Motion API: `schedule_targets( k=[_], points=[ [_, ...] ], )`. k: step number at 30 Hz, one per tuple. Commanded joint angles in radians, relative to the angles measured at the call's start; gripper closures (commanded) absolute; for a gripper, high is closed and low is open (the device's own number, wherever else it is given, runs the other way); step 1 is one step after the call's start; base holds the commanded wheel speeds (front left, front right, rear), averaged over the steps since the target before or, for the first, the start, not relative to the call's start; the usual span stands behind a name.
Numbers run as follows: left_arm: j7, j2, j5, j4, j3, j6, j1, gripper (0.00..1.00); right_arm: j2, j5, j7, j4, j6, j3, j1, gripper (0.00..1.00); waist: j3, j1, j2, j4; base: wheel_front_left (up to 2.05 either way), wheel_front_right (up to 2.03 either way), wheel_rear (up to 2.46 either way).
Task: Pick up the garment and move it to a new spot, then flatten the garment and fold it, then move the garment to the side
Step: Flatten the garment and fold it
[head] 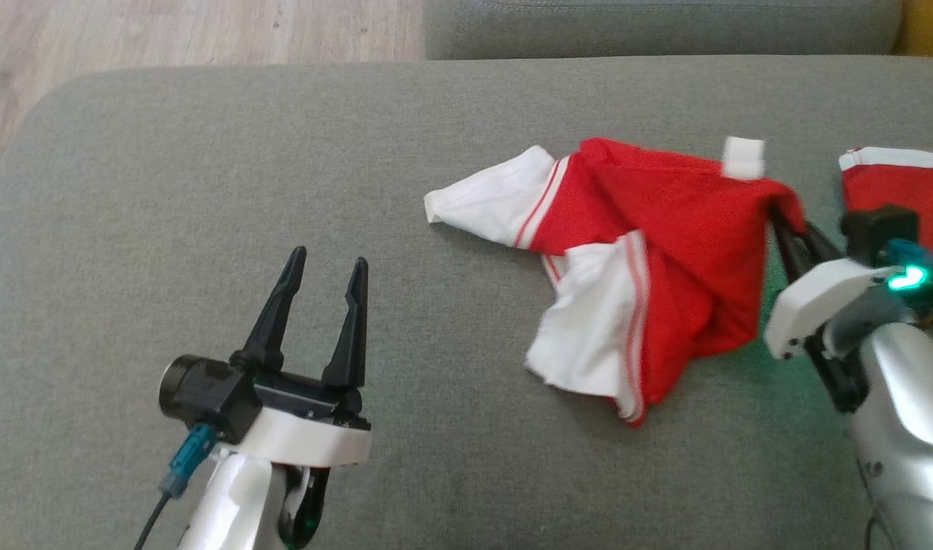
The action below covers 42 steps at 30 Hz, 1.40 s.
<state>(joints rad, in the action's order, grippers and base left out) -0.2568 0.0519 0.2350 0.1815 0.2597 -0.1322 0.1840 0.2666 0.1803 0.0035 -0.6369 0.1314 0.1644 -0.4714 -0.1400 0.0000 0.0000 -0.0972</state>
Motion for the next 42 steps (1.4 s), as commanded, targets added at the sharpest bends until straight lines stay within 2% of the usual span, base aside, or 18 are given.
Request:
schedule_targets(
  k=[1,4,10,20,24,32,37,42],
  points=[
    [-0.005,0.001,-0.004,-0.033,-0.026,0.002,0.044,0.0,0.015,-0.015,-0.001,0.022,-0.001,-0.001,-0.032,0.0,-0.002,0.0,0.0,-0.005,0.0,0.0,0.0],
    [-0.005,0.0,-0.001,-0.031,-0.028,0.002,0.047,0.0,-0.025,-0.063,-0.04,0.01,-0.001,-0.053,-0.036,0.0,0.001,0.0,0.0,-0.011,0.0,0.0,0.0],
    [-0.005,-0.001,-0.006,-0.032,-0.04,0.002,0.038,0.0,-0.099,-0.102,-0.142,0.065,-0.001,-0.086,0.014,0.0,0.023,0.0,0.0,0.01,0.0,0.0,0.0],
    [-0.005,-0.001,-0.007,-0.033,-0.024,0.002,0.017,0.0,-0.195,-0.076,-0.237,0.228,-0.001,-0.082,0.245,0.0,0.047,0.0,0.0,0.069,0.0,0.0,0.0],
    [-0.005,-0.001,-0.002,-0.028,-0.017,0.002,0.012,0.0,-0.212,-0.062,-0.248,0.256,-0.001,-0.093,0.301,0.0,0.048,0.0,0.0,0.089,0.0,0.0,0.0],
    [-0.005,-0.001,-0.003,-0.02,0.002,0.002,0.032,0.0,-0.216,-0.059,-0.251,0.295,-0.001,-0.083,0.284,0.0,0.044,0.0,0.0,0.113,0.0,0.0,0.0],
    [-0.005,-0.001,0.0,0.023,0.078,0.002,0.059,0.0,-0.216,-0.063,-0.248,0.301,-0.001,-0.099,0.278,0.0,0.033,0.0,0.0,0.123,0.0,0.0,0.0],
    [0.032,-0.001,0.053,0.133,0.254,0.002,0.11,0.0,-0.216,-0.061,-0.248,0.297,-0.001,-0.1,0.274,0.0,0.02,0.0,0.0,0.144,0.0,0.0,0.0]
  ],
)
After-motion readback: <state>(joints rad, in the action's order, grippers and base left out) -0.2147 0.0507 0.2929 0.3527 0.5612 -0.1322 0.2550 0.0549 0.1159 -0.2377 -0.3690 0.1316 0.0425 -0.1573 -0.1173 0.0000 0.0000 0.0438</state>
